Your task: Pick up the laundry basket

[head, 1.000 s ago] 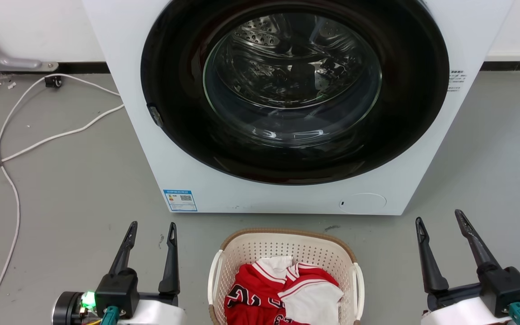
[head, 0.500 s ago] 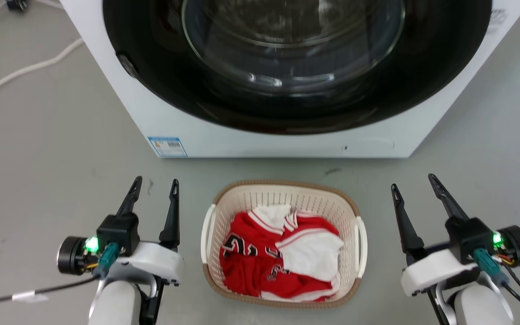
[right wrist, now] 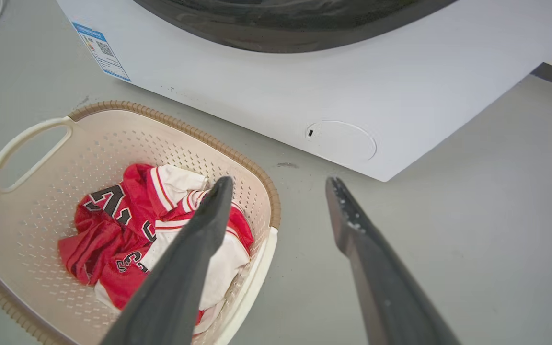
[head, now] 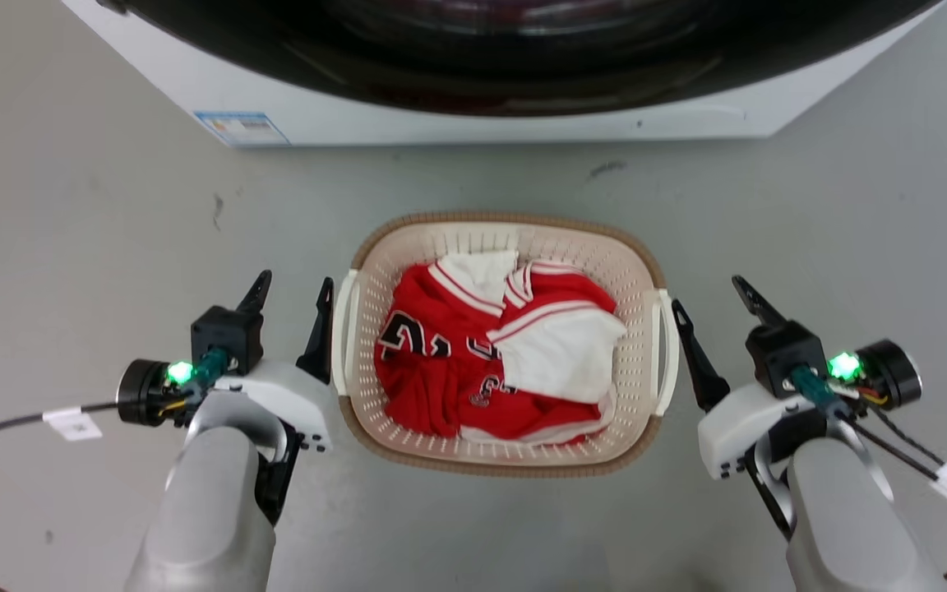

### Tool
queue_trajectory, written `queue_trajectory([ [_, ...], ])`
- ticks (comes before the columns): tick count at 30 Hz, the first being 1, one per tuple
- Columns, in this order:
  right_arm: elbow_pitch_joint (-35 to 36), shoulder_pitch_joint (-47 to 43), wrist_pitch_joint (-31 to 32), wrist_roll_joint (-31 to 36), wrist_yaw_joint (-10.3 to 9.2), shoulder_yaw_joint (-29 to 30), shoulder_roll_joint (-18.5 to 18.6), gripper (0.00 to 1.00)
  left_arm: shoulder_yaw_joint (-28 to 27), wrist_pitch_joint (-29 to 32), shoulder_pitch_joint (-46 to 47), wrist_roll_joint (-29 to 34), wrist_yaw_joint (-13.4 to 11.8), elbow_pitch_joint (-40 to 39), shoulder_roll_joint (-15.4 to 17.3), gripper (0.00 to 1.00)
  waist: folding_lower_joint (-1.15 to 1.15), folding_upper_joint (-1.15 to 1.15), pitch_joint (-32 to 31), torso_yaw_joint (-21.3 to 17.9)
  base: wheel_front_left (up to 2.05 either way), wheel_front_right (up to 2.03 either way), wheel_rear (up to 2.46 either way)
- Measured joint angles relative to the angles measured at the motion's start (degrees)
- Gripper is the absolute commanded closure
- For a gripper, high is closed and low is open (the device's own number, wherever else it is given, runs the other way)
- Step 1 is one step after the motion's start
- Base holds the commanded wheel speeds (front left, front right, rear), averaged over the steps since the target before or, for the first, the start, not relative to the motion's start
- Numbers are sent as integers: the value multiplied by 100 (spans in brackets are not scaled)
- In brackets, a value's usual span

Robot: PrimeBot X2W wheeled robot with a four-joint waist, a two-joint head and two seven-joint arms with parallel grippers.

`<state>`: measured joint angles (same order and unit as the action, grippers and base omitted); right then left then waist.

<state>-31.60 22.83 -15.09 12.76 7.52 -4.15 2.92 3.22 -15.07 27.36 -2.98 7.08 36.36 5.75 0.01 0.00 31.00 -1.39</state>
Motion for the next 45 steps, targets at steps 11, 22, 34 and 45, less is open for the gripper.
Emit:
queue_trajectory([
  [11, -1060, 881, 0, 78, 0, -120, -1, 0, 264, 0, 1027, -66, 31, 1196, 157, 0, 0, 0, 1135, -55, 0, 0, 0],
  [22, -1714, 1485, 0, 88, 0, -189, -1, 0, 623, 0, 1647, -192, 32, 1705, 257, 0, 0, 0, 1943, -74, 0, 0, 0],
  [34, -2491, 1806, 1, 107, 0, -144, -1, 0, 1168, 0, 1968, -354, 32, 2258, 210, 0, -1, 0, 2169, -28, 0, 0, 0],
  [45, -2561, 1915, 1, 34, -1, -126, -65, 100, 1311, -7, 2132, -489, 25, 2621, 100, 100, -1, 0, 2145, 5, 0, 0, 0],
])
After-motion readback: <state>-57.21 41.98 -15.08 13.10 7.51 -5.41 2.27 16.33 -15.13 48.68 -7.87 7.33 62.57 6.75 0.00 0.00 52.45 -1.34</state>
